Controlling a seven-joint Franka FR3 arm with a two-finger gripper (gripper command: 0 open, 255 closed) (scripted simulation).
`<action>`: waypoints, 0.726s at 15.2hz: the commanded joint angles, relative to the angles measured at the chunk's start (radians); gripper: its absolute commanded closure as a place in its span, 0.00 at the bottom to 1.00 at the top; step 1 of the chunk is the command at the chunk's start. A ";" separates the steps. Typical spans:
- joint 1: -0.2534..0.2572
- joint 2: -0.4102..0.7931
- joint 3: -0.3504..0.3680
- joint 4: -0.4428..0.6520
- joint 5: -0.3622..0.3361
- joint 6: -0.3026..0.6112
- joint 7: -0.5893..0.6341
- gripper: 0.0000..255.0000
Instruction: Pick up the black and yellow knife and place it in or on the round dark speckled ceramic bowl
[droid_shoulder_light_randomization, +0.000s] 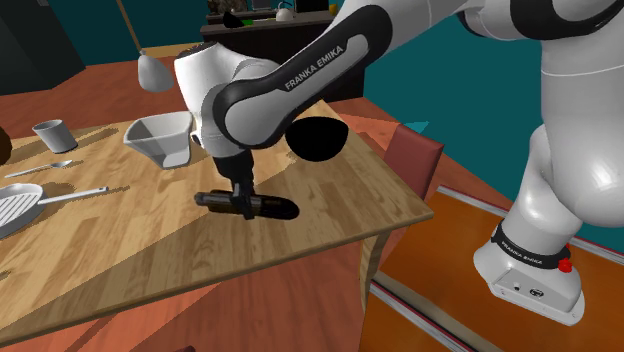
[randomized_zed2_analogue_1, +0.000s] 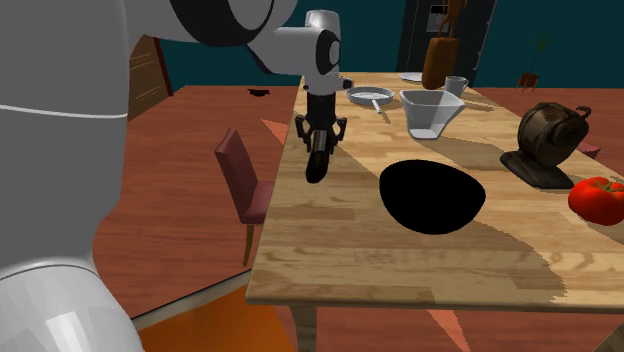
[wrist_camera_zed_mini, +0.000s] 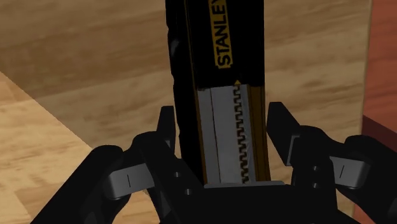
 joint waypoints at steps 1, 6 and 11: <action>0.001 -0.009 0.002 0.016 0.004 -0.025 -0.001 1.00; 0.000 -0.031 0.006 0.053 0.012 -0.083 -0.007 1.00; 0.000 -0.049 0.009 0.096 0.019 -0.143 -0.012 1.00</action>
